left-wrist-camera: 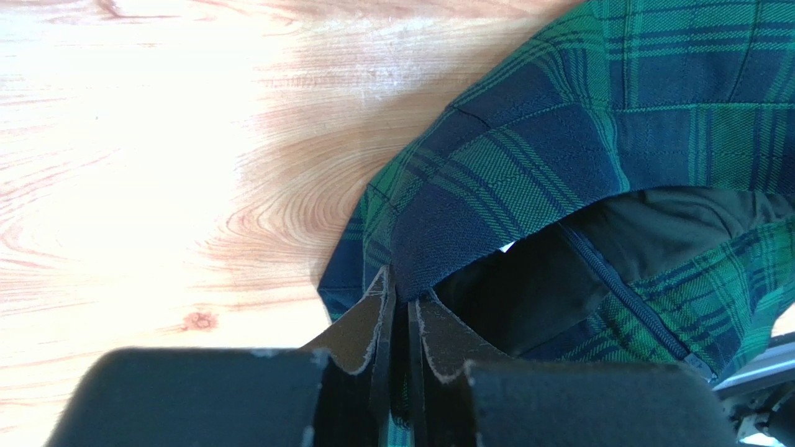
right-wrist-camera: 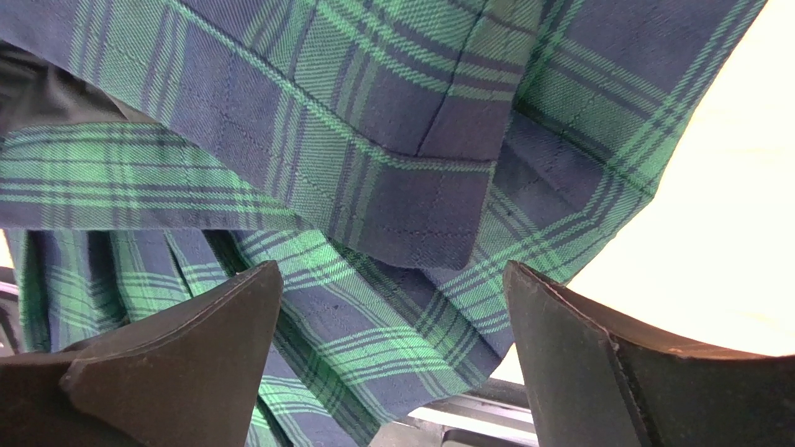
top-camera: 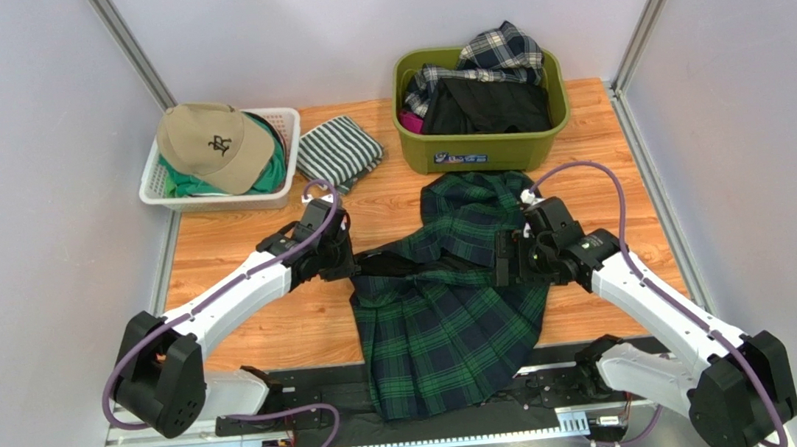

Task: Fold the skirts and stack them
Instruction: Flatten out the skirt at the center of the board.

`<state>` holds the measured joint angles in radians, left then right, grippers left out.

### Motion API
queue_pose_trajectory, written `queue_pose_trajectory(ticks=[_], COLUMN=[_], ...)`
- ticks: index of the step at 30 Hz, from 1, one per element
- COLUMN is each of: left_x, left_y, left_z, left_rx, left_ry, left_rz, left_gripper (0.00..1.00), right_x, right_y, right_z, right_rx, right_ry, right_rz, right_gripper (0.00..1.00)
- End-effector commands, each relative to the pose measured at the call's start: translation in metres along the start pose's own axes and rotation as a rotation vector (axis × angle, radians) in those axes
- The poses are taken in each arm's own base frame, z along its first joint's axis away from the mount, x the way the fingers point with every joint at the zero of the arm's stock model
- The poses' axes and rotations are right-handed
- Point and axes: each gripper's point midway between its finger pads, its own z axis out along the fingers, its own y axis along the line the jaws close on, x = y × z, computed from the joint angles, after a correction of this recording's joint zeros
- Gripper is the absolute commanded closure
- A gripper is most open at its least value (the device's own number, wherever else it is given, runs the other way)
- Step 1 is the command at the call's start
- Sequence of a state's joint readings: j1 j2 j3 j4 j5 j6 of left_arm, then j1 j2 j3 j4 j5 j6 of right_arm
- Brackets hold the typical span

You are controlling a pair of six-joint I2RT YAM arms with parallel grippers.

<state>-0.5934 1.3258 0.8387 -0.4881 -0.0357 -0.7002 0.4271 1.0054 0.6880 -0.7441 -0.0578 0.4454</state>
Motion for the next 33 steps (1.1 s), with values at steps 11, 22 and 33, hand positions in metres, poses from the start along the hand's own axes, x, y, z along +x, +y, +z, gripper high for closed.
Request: queue_pose_trajectory(ticks=[11,22,33], left_x=[-0.010,-0.019,-0.046], left_y=[-0.001,0.024,0.032], left_z=[-0.011,-0.023,-0.059], left_rx=[0.012,-0.128,-0.198], left_ry=[-0.065,-0.117,-0.204], left_rz=[0.008,0.008,0.038], left_gripper=[0.90,0.95,1.00], right_x=[-0.065,-0.107,-0.140], right_y=[-0.027,-0.035,-0.022], right_z=[0.023,0.016,0.010], right_rx=[0.281,0.377,0.363], right_ry=[-0.216,-0.333,-0.397], right_rz=[0.071,0.111,0.111], right_gripper=[0.29,0.37,1.00])
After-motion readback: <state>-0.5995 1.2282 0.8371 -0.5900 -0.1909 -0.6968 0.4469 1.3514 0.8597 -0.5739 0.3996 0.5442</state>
